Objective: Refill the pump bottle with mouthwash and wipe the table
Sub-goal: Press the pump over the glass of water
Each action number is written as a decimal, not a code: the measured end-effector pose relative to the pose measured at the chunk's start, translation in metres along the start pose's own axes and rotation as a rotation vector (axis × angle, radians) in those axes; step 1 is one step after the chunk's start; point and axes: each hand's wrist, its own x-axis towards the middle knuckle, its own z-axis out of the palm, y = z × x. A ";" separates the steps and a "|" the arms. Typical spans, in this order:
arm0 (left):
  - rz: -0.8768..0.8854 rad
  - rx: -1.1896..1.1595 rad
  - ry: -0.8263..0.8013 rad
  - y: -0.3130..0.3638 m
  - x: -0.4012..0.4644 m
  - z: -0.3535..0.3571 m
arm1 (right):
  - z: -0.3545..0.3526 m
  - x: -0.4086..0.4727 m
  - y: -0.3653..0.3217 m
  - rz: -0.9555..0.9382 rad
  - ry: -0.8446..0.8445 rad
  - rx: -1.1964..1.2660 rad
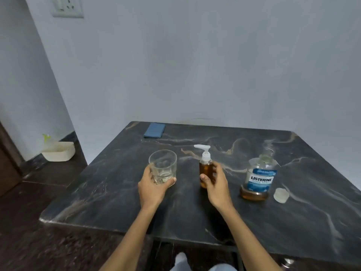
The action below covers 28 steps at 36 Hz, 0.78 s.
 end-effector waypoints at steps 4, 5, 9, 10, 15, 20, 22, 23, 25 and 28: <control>0.035 -0.050 -0.014 0.017 0.051 0.028 | 0.011 0.059 -0.002 -0.010 0.037 0.088; 0.045 -0.052 -0.016 0.023 0.066 0.036 | 0.014 0.076 -0.003 0.011 0.049 0.117; 0.082 -0.014 -0.015 0.035 0.128 0.071 | 0.032 0.144 0.004 0.068 0.139 0.205; 0.082 -0.005 -0.016 0.034 0.138 0.077 | 0.038 0.155 0.007 0.085 0.157 0.214; 0.077 0.051 0.018 0.019 0.193 0.109 | 0.055 0.209 0.031 0.121 0.223 0.201; 0.099 0.091 0.036 0.009 0.237 0.132 | 0.060 0.250 0.054 0.088 0.232 0.124; 0.111 0.130 0.033 0.006 0.250 0.138 | 0.062 0.263 0.058 0.064 0.228 0.145; 0.110 0.133 0.027 0.003 0.255 0.141 | 0.063 0.268 0.059 0.056 0.227 0.158; 0.125 0.129 0.013 -0.002 0.262 0.146 | 0.064 0.277 0.061 0.040 0.218 0.185; 0.123 0.160 -0.023 -0.011 0.269 0.154 | 0.065 0.286 0.063 0.049 0.196 0.177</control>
